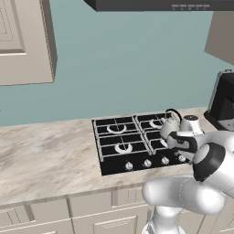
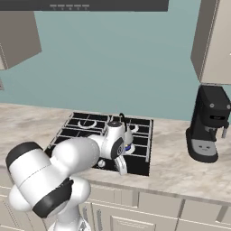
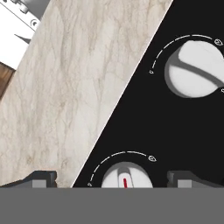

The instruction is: Lower the heat of the kettle.

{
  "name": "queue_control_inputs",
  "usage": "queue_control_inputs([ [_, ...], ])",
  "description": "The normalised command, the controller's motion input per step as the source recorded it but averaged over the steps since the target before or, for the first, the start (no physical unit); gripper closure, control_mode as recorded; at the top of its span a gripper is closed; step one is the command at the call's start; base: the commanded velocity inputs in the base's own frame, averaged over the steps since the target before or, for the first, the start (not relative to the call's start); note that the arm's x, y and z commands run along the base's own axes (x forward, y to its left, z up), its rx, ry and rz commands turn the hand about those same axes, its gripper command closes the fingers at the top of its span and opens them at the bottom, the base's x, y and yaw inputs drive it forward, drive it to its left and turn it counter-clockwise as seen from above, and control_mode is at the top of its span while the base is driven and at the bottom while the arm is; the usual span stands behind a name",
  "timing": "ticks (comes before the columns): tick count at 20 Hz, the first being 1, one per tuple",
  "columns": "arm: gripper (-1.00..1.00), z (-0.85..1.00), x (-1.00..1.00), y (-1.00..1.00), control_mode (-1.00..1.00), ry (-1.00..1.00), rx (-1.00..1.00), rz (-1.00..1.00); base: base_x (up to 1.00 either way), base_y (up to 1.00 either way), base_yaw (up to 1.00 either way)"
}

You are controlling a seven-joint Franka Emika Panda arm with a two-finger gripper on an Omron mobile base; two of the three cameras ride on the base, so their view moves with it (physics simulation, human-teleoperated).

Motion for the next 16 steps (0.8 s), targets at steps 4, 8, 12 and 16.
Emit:
queue_control_inputs([
  [4,-1.00,-0.08,0.00,0.00,-1.00,0.00,0.00,0.00,0.00,0.00,0.00],
  [8,-1.00,-0.06,0.02,0.00,-1.00,0.00,0.00,0.00,0.00,0.00,0.00],
  [12,-1.00,-0.08,0.03,-0.01,-1.00,0.00,0.00,0.00,0.00,0.00,0.00],
  [16,-1.00,-0.06,0.05,-0.02,-1.00,0.00,0.00,0.00,0.00,0.00,0.00],
])
